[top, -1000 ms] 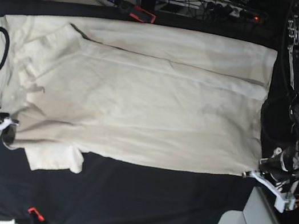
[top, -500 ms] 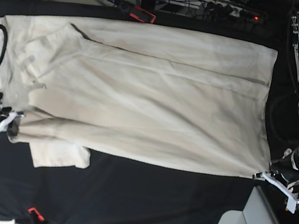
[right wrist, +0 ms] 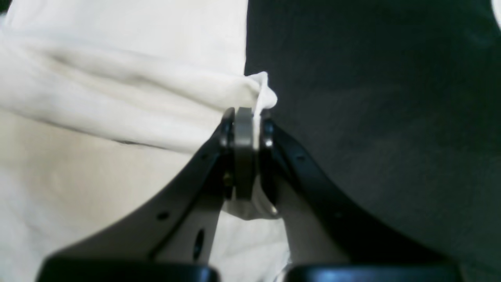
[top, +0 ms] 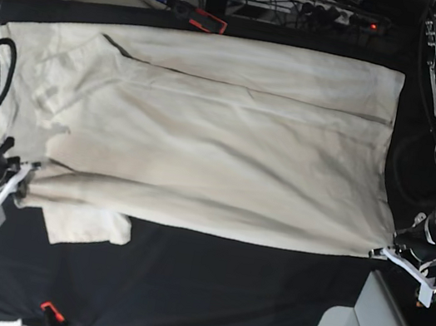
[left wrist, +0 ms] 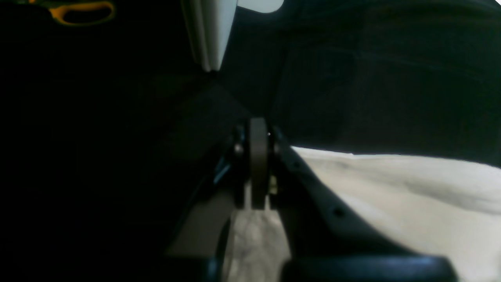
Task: Fold the T-shirt properly
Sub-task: 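Fold the unfolded side edge over the shirt body with both grippers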
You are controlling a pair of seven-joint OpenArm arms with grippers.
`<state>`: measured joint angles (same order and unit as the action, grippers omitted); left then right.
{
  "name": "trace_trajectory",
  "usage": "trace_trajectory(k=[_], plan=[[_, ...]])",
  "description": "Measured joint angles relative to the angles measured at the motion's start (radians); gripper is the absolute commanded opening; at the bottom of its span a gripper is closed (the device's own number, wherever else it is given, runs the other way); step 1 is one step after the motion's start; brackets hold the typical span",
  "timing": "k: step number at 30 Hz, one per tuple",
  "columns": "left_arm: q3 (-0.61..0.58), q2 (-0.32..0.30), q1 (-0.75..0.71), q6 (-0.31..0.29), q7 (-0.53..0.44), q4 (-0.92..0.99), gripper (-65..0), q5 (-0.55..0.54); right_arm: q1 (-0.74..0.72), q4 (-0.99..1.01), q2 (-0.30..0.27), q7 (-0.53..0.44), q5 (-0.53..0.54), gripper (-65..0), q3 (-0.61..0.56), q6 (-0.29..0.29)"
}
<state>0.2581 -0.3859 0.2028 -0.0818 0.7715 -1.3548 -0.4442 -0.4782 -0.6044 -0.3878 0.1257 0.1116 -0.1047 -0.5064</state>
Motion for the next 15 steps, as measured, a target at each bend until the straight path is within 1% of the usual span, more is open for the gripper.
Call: trace_trajectory(k=[3,6,9,11,15], plan=[[0.000,-0.002,-0.036,0.000,0.006,-0.043,-65.0,-0.001,0.024,-0.061,-0.010,0.000,-0.006,-65.0,0.006,0.002],[0.000,-0.002,-0.049,0.000,0.056,-0.051,-65.0,0.000,0.064,-0.132,-0.022,0.010,-0.005,-65.0,0.005,0.000],[0.001,-0.002,-0.072,0.002,0.063,-0.088,-65.0,0.001,0.087,-0.179,-0.027,0.104,-0.006,-65.0,0.005,0.001],[0.002,-0.002,-0.096,0.002,0.082,-0.132,-65.0,0.000,0.105,-0.210,-0.030,0.125,-0.004,-65.0,0.005,0.002],[0.002,-0.002,-0.129,0.002,0.151,-0.212,-65.0,0.003,0.140,-0.240,-0.029,0.141,-0.001,-65.0,0.006,0.002]])
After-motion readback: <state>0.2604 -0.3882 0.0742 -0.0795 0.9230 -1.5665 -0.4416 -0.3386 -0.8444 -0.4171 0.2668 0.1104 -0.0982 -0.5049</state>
